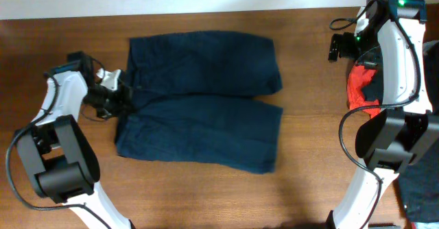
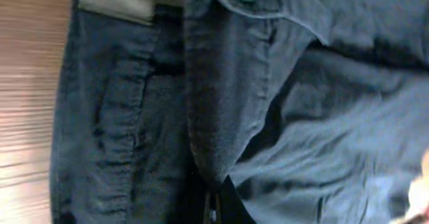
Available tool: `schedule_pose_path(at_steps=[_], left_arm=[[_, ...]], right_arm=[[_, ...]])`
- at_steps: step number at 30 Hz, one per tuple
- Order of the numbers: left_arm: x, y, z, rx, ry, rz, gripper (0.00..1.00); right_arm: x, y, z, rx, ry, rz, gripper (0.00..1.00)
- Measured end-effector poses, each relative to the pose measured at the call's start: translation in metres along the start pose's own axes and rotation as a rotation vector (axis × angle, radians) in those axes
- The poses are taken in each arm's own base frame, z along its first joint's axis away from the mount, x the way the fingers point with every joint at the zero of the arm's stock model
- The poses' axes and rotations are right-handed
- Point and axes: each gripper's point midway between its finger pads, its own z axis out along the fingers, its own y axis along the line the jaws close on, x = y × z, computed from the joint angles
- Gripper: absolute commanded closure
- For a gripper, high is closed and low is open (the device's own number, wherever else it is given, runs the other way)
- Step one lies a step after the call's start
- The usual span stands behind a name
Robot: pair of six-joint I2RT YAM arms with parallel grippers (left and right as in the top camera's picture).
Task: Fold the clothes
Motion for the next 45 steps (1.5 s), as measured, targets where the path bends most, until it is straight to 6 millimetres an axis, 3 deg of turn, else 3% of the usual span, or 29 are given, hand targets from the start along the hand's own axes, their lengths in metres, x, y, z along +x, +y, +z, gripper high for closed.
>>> schedule_pose_path(at_steps=[4,10,11,12,22,30,37,38,39,41,42,43,45], left_arm=[[-0.005,0.035,-0.006,-0.177,-0.023,-0.074,0.99],[-0.009,0.045,-0.002,-0.290,-0.037,-0.073,0.95],[-0.007,0.047,-0.001,-0.305,-0.033,-0.072,0.61],[-0.005,0.049,0.000,-0.319,-0.027,-0.075,0.01],[-0.001,0.061,-0.004,-0.391,-0.014,-0.099,0.01],[-0.033,0.058,-0.041,-0.455,-0.158,-0.093,0.01],[-0.055,0.062,-0.047,-0.484,-0.255,-0.078,0.00],[-0.056,0.063,-0.048,-0.491,-0.259,-0.078,0.04],[-0.057,0.065,-0.049,-0.502,-0.266,-0.079,0.18],[-0.060,0.069,-0.051,-0.525,-0.281,-0.089,0.60],[-0.060,0.069,-0.052,-0.528,-0.282,-0.093,0.85],[-0.060,0.068,-0.051,-0.528,-0.282,-0.093,0.96],[-0.060,0.063,-0.049,-0.520,-0.279,-0.081,1.00]], right_arm=[[0.000,0.000,0.000,0.000,0.000,0.000,0.01],[0.000,0.000,0.000,0.000,0.000,0.000,0.01],[0.000,0.000,0.000,0.000,0.000,0.000,0.01],[0.000,0.000,0.000,0.000,0.000,0.000,0.01],[0.000,0.000,0.000,0.000,0.000,-0.001,0.01],[0.000,0.000,0.000,0.000,0.000,0.000,0.01],[0.000,0.000,0.000,0.000,0.000,0.000,0.01],[0.000,0.000,0.000,0.000,0.000,0.000,0.01],[0.000,0.000,0.000,0.000,0.000,0.000,0.01],[0.000,0.000,0.000,0.000,0.000,0.000,0.01],[0.000,0.000,0.000,0.000,0.000,0.000,0.01],[0.000,0.000,0.000,0.000,0.000,0.000,0.01],[0.000,0.000,0.000,0.000,0.000,0.000,0.01]])
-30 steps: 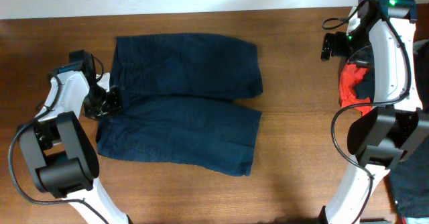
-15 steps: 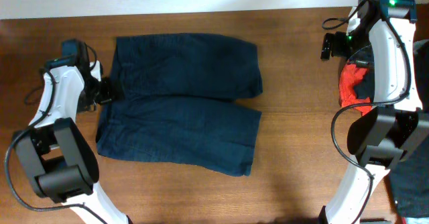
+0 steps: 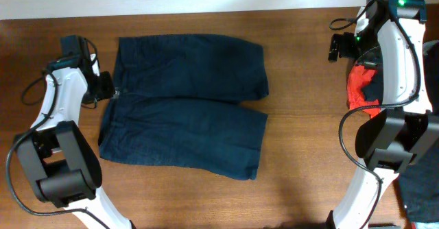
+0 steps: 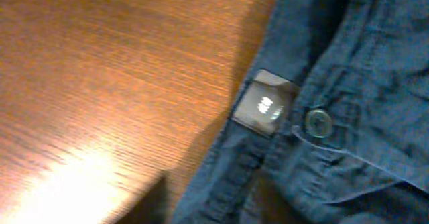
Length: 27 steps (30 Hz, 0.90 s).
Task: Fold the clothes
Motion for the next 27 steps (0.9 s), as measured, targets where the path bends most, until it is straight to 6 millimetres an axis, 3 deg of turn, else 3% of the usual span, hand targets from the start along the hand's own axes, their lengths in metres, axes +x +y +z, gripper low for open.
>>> schedule_pose_path(at_steps=[7,10,12,18,27], left_arm=[[-0.003,-0.070,-0.006,0.092,-0.046,0.127,0.99],[0.004,-0.101,-0.006,0.121,-0.042,0.191,0.99],[0.015,-0.121,0.005,0.129,-0.011,0.235,0.99],[0.051,-0.153,0.040,0.122,0.096,0.326,0.98],[0.069,-0.213,0.030,0.139,0.045,0.470,0.95]], right_arm=[[0.000,0.000,0.000,0.000,0.000,0.000,0.01],[0.000,0.000,0.000,0.000,0.000,0.000,0.01],[0.000,0.000,0.000,0.000,0.000,0.000,0.01],[0.000,0.000,0.000,0.000,0.000,-0.001,0.01],[0.000,0.000,0.000,0.000,0.000,0.000,0.01]])
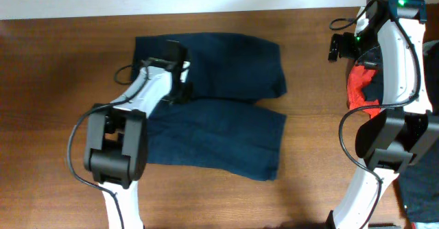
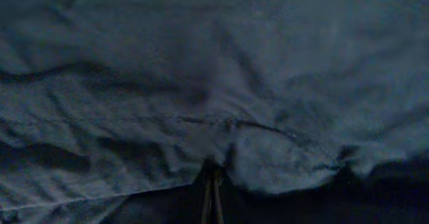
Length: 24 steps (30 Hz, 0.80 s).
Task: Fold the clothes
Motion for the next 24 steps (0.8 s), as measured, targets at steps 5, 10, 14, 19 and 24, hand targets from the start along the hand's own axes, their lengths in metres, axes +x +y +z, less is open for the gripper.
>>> schedule_pose_path(at_steps=[5,10,14,19,24], left_arm=[[-0.007,-0.038,-0.004,0.056,-0.021,0.065,0.94],[-0.047,-0.083,-0.036,0.150,-0.133,0.121,0.93],[-0.075,-0.113,-0.084,0.199,-0.211,0.165,0.94],[-0.054,-0.099,-0.107,0.178,-0.089,0.130,0.94],[-0.019,-0.088,-0.099,0.151,0.068,0.113,0.94]], right_arm=[[0.000,0.000,0.000,0.000,0.000,0.000,0.01],[0.000,0.000,0.000,0.000,0.000,-0.001,0.01],[0.000,0.000,0.000,0.000,0.001,-0.001,0.01],[0.000,0.000,0.000,0.000,0.001,-0.001,0.01],[0.000,0.000,0.000,0.000,0.000,0.000,0.01]])
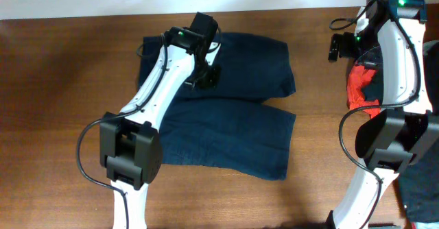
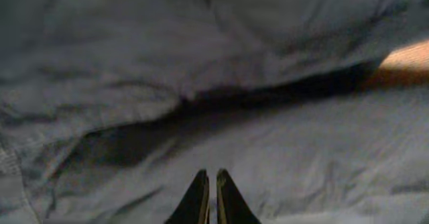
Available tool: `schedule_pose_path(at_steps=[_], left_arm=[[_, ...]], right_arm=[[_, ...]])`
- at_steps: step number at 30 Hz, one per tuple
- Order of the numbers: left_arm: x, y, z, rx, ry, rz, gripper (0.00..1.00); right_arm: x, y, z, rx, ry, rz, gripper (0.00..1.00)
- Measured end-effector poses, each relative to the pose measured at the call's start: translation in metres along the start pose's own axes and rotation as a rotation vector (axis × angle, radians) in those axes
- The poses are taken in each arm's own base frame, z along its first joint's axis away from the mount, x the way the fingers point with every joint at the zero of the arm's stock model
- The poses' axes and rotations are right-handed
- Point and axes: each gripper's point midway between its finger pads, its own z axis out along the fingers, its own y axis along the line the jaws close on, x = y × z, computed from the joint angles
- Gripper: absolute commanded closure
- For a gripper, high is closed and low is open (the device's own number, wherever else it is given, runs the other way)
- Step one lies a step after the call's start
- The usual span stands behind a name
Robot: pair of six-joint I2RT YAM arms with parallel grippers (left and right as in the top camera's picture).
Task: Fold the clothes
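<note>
Dark blue shorts (image 1: 226, 112) lie flat on the wooden table (image 1: 62, 85), waistband to the left and both legs pointing right. My left gripper (image 1: 206, 75) sits over the upper leg near the crotch. In the left wrist view its fingertips (image 2: 210, 184) are shut, pointing at the fold between the two legs, with no cloth seen between them. My right gripper (image 1: 337, 47) hangs at the far right, away from the shorts; its jaws are too small to read.
A red garment (image 1: 361, 85) lies at the right edge behind the right arm. More dark cloth (image 1: 422, 188) shows in the bottom right corner. The left arm stretches across the shorts' waist side.
My left gripper has moved up and right, from the crotch to the upper leg. The shorts lie slightly further right. The right arm has not moved.
The left gripper was first at the waistband by the button, with the shorts mid-table. Then shorts and gripper were further left. Later the gripper was at the crotch and the shorts had shifted right; now both are further right again.
</note>
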Motion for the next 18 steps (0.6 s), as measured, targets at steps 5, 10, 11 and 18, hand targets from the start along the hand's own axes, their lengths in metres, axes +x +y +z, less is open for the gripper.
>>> schedule_pose_path(at_steps=[5,10,11,18], left_arm=[[0.035,0.003,0.027,-0.008,0.184,-0.017,0.93],[0.054,-0.005,0.068,0.052,0.314,-0.041,0.93],[0.056,-0.008,0.073,0.068,0.332,-0.045,0.93],[0.058,-0.036,0.097,0.115,0.342,-0.006,0.93]], right_arm=[[0.000,0.000,0.000,0.000,0.000,0.000,0.01],[0.000,0.000,0.000,0.000,0.000,0.000,0.01],[0.000,0.000,0.000,0.000,0.000,0.000,0.01],[0.000,0.000,0.000,0.000,0.000,0.000,0.01]])
